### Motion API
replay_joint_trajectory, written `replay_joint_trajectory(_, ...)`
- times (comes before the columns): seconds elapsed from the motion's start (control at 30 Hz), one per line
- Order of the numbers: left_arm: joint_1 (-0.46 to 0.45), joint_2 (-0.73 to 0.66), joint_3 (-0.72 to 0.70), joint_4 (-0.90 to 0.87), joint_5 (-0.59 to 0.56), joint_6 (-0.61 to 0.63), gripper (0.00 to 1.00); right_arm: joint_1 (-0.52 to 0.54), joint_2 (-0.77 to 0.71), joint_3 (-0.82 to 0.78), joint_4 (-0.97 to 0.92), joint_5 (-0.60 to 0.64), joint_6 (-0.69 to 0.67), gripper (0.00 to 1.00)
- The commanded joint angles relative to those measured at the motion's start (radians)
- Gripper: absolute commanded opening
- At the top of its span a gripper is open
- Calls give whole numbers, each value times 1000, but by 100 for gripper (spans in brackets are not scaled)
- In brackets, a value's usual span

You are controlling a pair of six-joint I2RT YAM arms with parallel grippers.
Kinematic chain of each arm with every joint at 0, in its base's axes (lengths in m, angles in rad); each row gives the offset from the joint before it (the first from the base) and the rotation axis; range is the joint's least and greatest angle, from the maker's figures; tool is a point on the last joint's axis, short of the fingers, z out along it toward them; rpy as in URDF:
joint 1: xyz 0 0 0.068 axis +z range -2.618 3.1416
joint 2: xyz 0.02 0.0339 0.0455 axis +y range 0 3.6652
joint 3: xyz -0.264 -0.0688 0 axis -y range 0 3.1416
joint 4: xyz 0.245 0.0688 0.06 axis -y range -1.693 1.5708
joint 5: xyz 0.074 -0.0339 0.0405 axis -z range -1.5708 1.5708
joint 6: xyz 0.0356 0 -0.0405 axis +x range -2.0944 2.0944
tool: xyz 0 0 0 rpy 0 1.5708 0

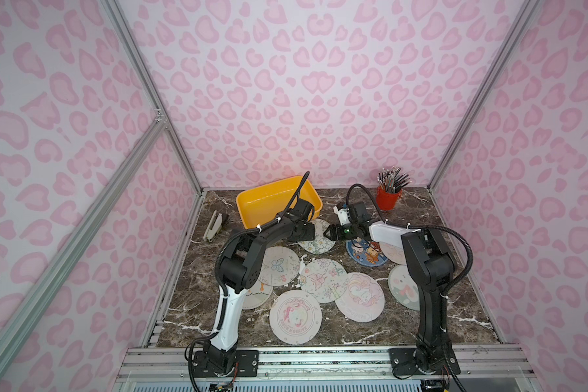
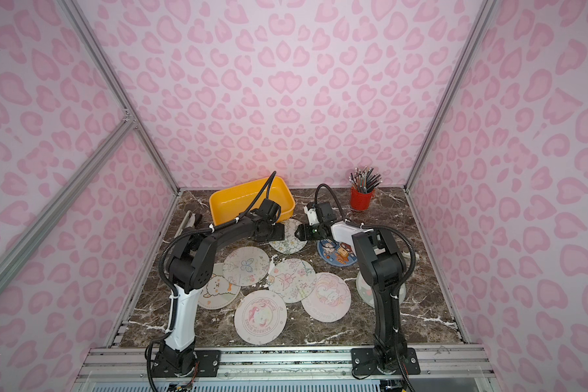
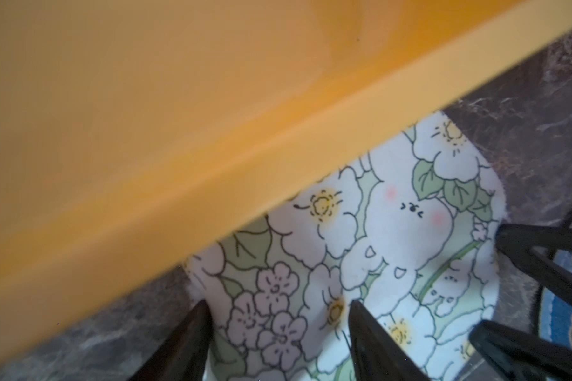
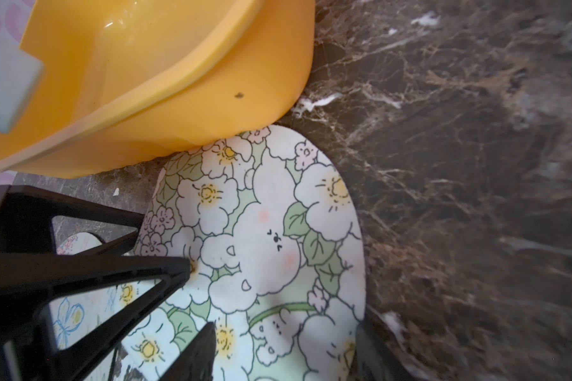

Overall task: Put the coasters into the storage box
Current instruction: Pick up the coaster from the center of the board.

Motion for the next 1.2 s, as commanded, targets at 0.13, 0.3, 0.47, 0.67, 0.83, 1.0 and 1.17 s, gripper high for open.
replay_joint_trajectory(0.13, -3, 6, -7, -53, 42, -12, 58, 0, 23, -9, -84, -19, 27, 66)
replay_joint_trajectory(0.3, -5, -9, -14, -49, 33, -19, 41, -9, 11, -22, -76, -17, 32, 66)
replay_joint_trajectory(0.47, -9, -28, -20, -42, 36, -24, 22, -30, -17, -51, -58, -9, 40, 66)
replay_joint_trajectory(0.67, -25, -81, -30, -31, 52, -20, 2, -67, -66, -102, -31, -13, 52, 68)
replay_joint_trajectory(0.83, -50, -144, -30, -25, 81, 12, 2, -93, -110, -129, -22, -26, 50, 70)
replay_joint_trajectory(1.0, -69, -227, -19, -26, 93, 57, 2, -102, -163, -156, -21, -45, 44, 72)
replay_joint_trajectory(1.17, -68, -286, 28, -50, 84, 114, 2, -101, -218, -179, -17, -72, 47, 73)
